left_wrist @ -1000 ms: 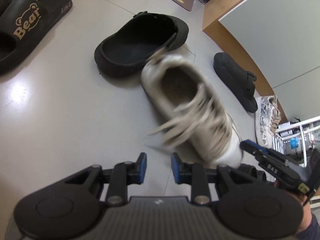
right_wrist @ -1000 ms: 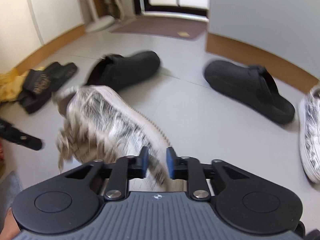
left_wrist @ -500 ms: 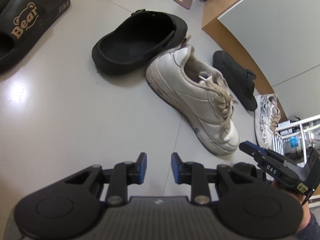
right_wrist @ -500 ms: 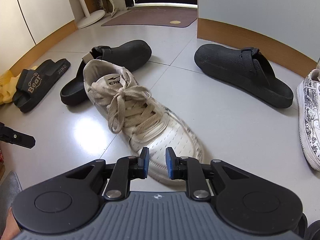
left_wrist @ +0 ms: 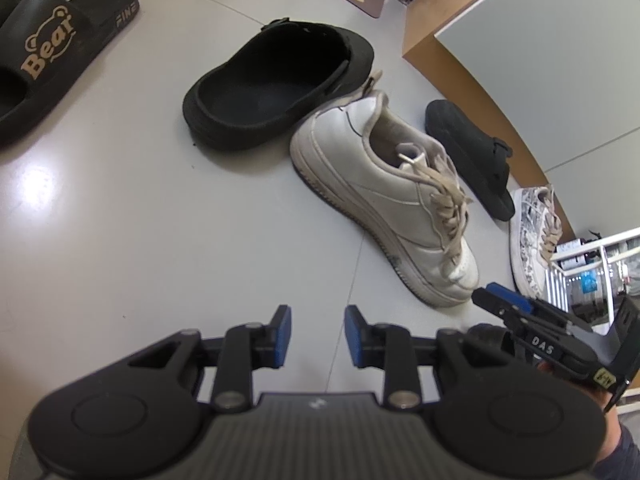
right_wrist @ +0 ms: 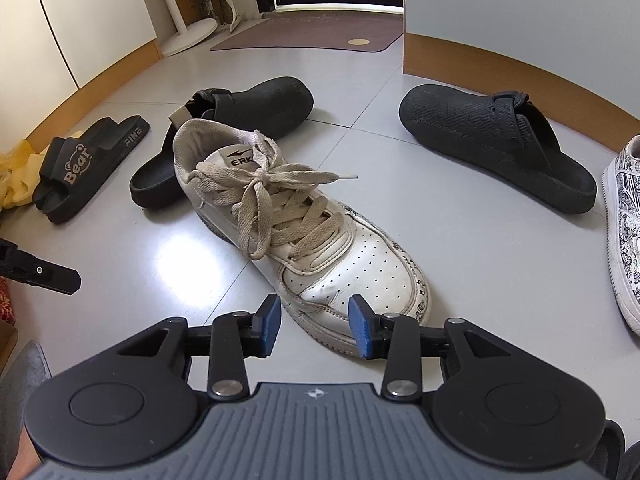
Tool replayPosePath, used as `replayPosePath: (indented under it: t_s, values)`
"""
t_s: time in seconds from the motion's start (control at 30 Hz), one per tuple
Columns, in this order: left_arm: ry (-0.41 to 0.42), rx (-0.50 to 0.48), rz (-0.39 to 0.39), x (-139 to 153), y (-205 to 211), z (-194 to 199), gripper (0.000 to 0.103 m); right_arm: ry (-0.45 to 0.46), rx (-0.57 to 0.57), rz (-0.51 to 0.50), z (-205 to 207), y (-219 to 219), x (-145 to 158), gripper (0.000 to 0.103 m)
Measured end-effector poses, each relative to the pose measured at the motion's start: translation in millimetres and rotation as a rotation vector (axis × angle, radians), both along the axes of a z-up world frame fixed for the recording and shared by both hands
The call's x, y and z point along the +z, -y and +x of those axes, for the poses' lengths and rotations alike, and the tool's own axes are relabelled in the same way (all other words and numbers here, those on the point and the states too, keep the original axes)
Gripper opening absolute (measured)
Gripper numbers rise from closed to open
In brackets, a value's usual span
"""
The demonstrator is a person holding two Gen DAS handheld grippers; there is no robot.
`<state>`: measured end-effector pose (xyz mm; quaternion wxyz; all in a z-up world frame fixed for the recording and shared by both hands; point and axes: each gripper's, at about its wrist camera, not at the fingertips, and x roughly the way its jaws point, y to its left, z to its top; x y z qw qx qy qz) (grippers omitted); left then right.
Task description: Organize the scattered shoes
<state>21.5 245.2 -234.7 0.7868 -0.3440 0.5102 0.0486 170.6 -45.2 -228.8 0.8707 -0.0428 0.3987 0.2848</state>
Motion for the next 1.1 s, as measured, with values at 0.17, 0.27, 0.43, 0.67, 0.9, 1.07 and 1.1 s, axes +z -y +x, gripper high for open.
replayPosePath:
  t_s: [0.17, 0.27, 0.43, 0.67, 0.9, 1.07, 1.1]
  values:
    - [0.002, -0.001, -0.001, 0, 1, 1, 0.03, 0.003, 0.002, 0.003, 0, 0, 1, 0.043]
    - [0.005, -0.002, -0.001, 1, 1, 1, 0.03, 0.003, 0.002, 0.003, 0, 1, 0, 0.043]
    - [0.018, 0.005, 0.006, 5, 1, 4, 0.03, 0.0, 0.008, 0.011, -1, 3, 1, 0.044]
    - [0.042, 0.022, 0.011, 10, 0, 10, 0.03, 0.004, 0.031, 0.038, -1, 6, 3, 0.059]
    - [0.059, 0.027, 0.004, 11, 0, 14, 0.03, 0.05, 0.087, 0.014, 6, -1, 6, 0.086]
    - [0.059, 0.031, 0.042, 14, -3, 15, 0.037, 0.06, 0.113, -0.036, 23, -7, 2, 0.089]
    - [0.055, 0.033, 0.049, 14, -3, 15, 0.038, 0.053, 0.109, -0.041, 26, -7, 0, 0.089]
